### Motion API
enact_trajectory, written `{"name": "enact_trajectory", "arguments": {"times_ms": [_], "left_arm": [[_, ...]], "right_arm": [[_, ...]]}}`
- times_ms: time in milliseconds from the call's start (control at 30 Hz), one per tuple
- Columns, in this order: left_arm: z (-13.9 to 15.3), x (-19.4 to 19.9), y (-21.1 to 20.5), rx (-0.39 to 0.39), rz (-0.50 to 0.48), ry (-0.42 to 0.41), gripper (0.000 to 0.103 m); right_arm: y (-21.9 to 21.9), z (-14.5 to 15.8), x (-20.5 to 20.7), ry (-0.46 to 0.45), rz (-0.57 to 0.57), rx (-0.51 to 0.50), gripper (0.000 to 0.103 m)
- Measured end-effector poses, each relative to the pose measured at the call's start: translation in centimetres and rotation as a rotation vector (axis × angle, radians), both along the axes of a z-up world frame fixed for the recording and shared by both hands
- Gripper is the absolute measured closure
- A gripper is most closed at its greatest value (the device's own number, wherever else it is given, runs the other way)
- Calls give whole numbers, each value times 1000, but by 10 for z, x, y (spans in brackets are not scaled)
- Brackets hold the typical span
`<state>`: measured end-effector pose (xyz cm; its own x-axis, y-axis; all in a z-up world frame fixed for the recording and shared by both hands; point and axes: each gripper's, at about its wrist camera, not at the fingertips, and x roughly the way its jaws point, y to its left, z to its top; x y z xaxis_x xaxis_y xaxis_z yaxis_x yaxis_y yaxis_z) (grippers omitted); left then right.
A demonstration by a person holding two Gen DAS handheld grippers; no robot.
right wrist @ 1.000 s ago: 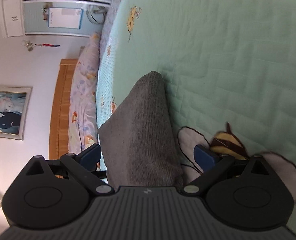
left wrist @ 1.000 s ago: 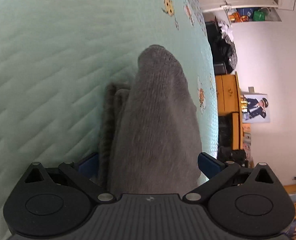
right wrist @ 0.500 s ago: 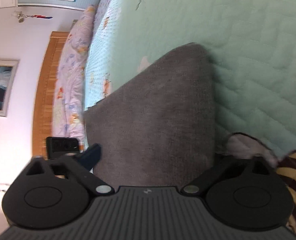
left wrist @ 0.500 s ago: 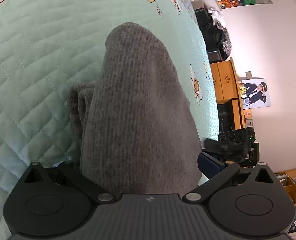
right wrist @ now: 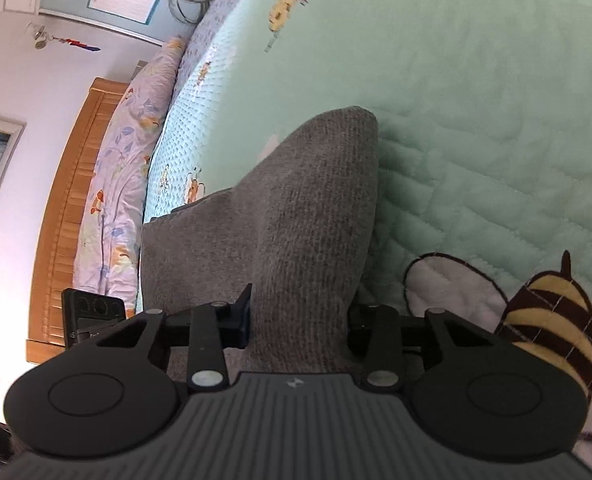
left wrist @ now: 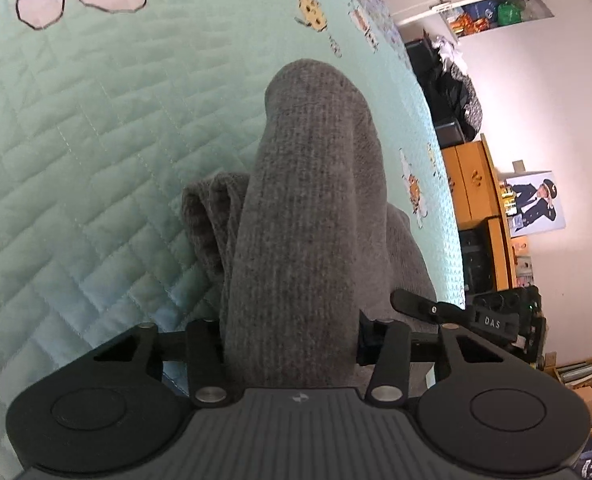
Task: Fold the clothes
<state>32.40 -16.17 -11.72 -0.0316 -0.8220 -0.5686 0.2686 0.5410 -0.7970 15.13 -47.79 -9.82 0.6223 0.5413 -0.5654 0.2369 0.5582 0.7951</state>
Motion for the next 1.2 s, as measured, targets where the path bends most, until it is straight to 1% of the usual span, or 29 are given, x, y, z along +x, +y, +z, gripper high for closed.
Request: {"name": "enact_trajectory", "arguments": {"times_ms": [133, 233, 333, 433, 500, 600, 767, 833, 1000, 1100, 1167, 1200], "left_arm": [[16, -4, 7, -41, 20, -29, 57], [35, -7, 20, -72, 46, -63, 57], [55, -11, 52, -86, 101, -101, 57], [74, -14, 94, -79, 191, -131, 57], [85, -18, 138, -63, 272, -158, 57], [101, -24, 208, -33, 408, -202, 57], [118, -31, 327, 15, 647, -251, 57], [124, -33, 369, 34, 744, -281, 56], [134, -37, 460, 118, 968, -364, 56], [126, -32, 505, 161, 1089, -351, 56], [117, -31, 537, 194, 1172, -322, 56], [111, -29, 545, 216, 1202, -304, 56]], "right_arm": [[5, 16, 1, -47, -1, -41, 64], [18, 34, 10, -88, 18, -61, 64], [41, 51, 29, -122, 65, -77, 64], [64, 69, 48, -156, 112, -92, 64], [92, 76, 72, -170, 164, -92, 64], [152, 86, 115, -189, 271, -87, 64], [280, 102, 199, -216, 457, -93, 64], [331, 109, 232, -230, 529, -95, 64], [459, 122, 308, -248, 708, -97, 64], [534, 115, 350, -246, 800, -105, 64], [577, 99, 373, -232, 847, -111, 64], [598, 91, 384, -224, 869, -113, 64]]}}
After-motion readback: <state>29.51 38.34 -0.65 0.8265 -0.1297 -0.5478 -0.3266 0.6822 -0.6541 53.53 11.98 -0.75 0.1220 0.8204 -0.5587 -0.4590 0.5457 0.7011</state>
